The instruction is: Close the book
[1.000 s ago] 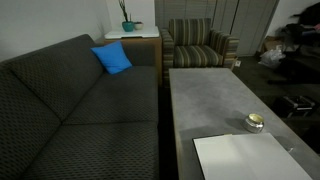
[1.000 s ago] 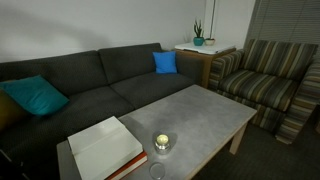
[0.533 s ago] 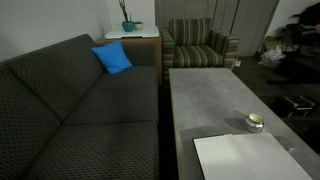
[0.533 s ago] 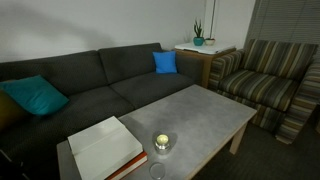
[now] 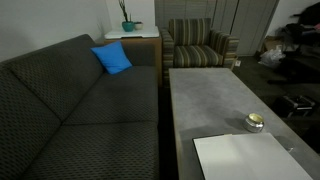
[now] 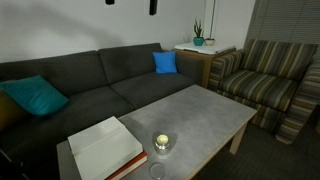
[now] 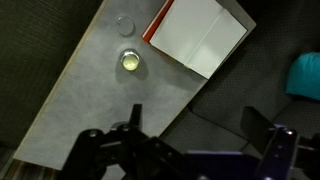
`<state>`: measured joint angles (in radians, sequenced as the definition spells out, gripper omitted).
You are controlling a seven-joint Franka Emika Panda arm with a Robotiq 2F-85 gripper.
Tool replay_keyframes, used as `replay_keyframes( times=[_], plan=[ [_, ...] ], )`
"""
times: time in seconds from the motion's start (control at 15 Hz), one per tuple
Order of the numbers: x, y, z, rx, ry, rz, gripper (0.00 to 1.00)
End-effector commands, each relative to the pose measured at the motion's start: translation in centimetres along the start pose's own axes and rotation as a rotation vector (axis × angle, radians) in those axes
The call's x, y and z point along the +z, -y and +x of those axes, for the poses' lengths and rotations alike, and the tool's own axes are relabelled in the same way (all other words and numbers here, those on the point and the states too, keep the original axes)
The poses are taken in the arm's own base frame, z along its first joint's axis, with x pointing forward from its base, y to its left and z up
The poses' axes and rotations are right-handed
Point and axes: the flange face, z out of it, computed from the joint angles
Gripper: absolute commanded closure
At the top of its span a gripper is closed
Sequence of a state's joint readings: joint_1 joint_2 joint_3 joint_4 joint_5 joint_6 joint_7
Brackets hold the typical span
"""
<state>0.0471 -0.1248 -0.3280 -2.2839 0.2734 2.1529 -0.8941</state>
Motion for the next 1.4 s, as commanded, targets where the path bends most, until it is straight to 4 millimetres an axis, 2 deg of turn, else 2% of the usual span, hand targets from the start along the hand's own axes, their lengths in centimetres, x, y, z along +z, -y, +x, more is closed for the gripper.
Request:
replay_keyframes(
  times=[0.0,0.2,0.27,0.47,0.73,1.07,1.33],
  plan=[
    [1.9,-0.8,3.5,-0.116,0.044,0.075,0.00],
    [3.7,-0.2,6.3,-0.218,0.097,0.138,0.00],
    [3.0,0.6,4.8,-0.164,0.077,0.085,0.00],
    [4.1,0.5,6.5,-0.202,0.105,0.105,0.00],
    [4.0,0.1,6.3,-0.202,0.106,0.107,0.00],
    [5.5,2.9,11.1,-0.263,0.201,0.097,0.00],
    [8.0,6.0,16.3,-0.386,0.261,0.102,0.00]
  ],
)
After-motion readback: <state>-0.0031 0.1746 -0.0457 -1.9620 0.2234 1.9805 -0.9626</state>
